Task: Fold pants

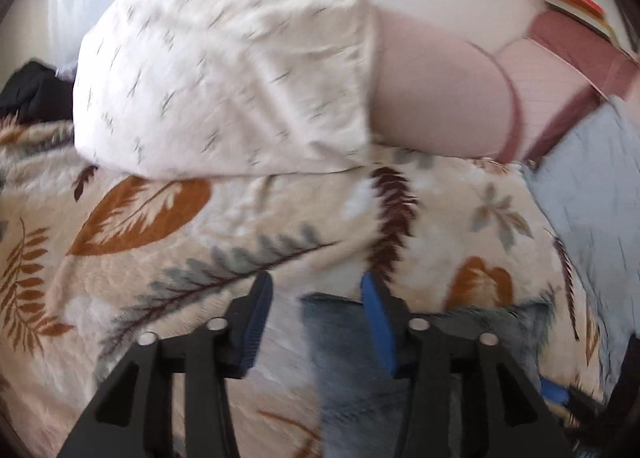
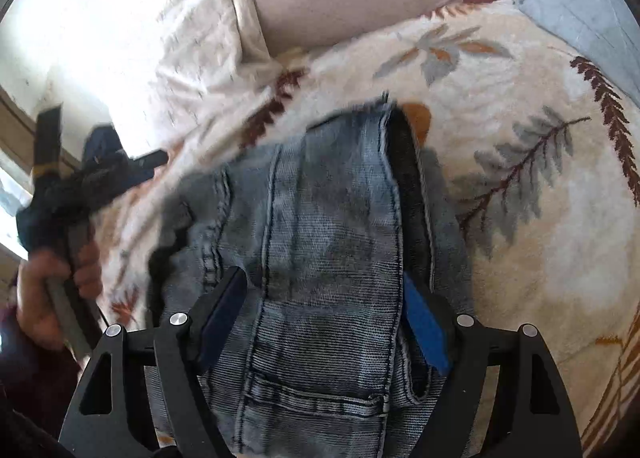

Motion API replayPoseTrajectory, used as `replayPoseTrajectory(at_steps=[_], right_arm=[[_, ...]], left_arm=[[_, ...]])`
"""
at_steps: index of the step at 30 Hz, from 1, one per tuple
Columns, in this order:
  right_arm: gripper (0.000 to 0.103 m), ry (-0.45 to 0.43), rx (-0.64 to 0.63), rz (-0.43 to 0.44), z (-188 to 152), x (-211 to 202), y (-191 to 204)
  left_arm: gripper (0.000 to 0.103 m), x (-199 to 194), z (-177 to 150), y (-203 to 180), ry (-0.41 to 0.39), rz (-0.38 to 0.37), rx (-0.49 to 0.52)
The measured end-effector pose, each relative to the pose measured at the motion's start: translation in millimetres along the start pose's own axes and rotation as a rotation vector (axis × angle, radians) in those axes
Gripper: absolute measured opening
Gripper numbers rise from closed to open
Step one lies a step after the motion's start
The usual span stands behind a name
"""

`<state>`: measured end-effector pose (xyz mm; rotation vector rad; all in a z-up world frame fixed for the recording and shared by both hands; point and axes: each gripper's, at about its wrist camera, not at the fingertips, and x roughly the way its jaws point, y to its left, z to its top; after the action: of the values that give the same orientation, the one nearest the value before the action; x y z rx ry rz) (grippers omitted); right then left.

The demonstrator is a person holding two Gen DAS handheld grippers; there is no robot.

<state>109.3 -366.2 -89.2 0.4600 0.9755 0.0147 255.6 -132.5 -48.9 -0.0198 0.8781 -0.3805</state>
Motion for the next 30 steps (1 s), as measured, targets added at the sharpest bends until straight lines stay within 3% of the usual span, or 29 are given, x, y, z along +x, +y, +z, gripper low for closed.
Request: replayPoseTrajectory(at_steps=[3,6,8,10,14,21,23,30], right_arm=[[0.078,-0.032,0.035,0.017,2.6,-6.8,-4.9],[0.078,-0.009,0.049,-0.014,2.2,-2.9,-9.7],[0.078,0.046,0.060,-0.049,-1.3,8.5,-15.1],[0.078,0.048,0.041,-0.065,-2.7,11.4,-15.5],[0.078,0.044,0.061,-0.040,-0.5,1.8,-18.2],[0.078,-0.013,0.090,-0.024,2.3,-15.8,-25.9],[0.078,-0.024,0.101,-0.025,4.0,-20.0,-28.4],[0.078,-0.016,0.172,-0.036,5.9,-31.5,-54.5]], left_arm=[[0.056,9.0,-17.0,-25.7,0.030,0.017,0.086],[0.057,33.1,-32.3,-36.4,0.094,0.100,0.170],[0.067,45.8,-39.9,-35.8,0.116,0.144,0.204],[0.073,50.9,-41.6,-28.7,0.121,0.155,0.179],[0.073,33.7,-33.4,-13.5,0.104,0.097,0.069],[0.077,-27.9,-41.1,-3.0,-0.011,0.093,0.065],[0.089,-37.7,-51.1,5.1,0.007,0.089,0.045],[0.092,-48.0,-98.9,27.8,0.114,0.013,-0.047]])
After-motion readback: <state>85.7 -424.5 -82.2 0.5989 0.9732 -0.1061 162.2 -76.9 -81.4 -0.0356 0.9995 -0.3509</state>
